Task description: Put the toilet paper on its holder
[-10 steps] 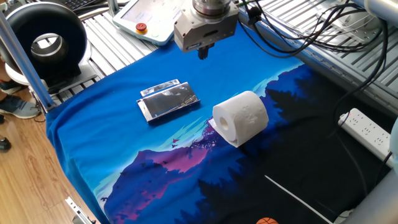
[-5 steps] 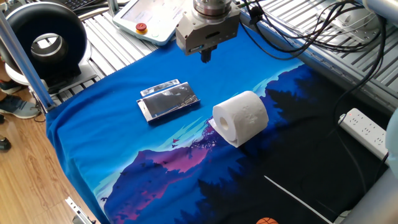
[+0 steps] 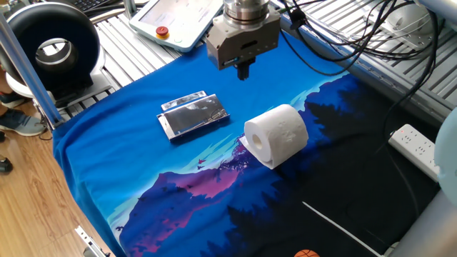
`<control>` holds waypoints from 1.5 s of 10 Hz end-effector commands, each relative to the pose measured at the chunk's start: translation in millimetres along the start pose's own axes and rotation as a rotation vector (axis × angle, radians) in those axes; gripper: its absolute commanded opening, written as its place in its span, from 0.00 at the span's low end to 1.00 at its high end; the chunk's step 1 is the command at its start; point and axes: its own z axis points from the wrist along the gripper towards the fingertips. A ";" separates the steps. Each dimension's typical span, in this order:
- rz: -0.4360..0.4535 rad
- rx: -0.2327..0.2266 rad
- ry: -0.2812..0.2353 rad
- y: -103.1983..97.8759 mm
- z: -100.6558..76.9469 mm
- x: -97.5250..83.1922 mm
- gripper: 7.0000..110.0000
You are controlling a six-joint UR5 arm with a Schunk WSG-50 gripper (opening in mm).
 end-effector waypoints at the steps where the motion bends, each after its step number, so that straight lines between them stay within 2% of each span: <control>1: 0.017 -0.020 -0.002 -7.0 9.9 2.1 0.00; 2: 0.032 -0.027 0.001 -14.0 14.6 4.4 0.00; 3: 0.050 -0.015 0.041 -22.8 15.5 16.2 0.00; 5: 0.079 -0.005 0.083 -28.8 8.8 31.8 0.00; 7: 0.069 -0.029 0.037 -30.1 20.8 26.6 0.00; 8: 0.070 -0.035 0.040 -30.8 22.8 29.3 0.00; 10: 0.061 -0.047 0.036 -23.3 16.3 33.8 0.00; 11: 0.065 -0.029 0.018 -23.0 14.5 33.8 0.00; 12: 0.076 -0.024 -0.026 -19.2 13.4 31.3 0.00; 13: 0.072 -0.032 -0.032 -16.0 10.8 41.8 0.00; 14: 0.029 -0.025 0.010 -24.3 6.5 68.2 0.00; 15: 0.012 -0.018 0.086 -28.4 4.1 99.8 0.00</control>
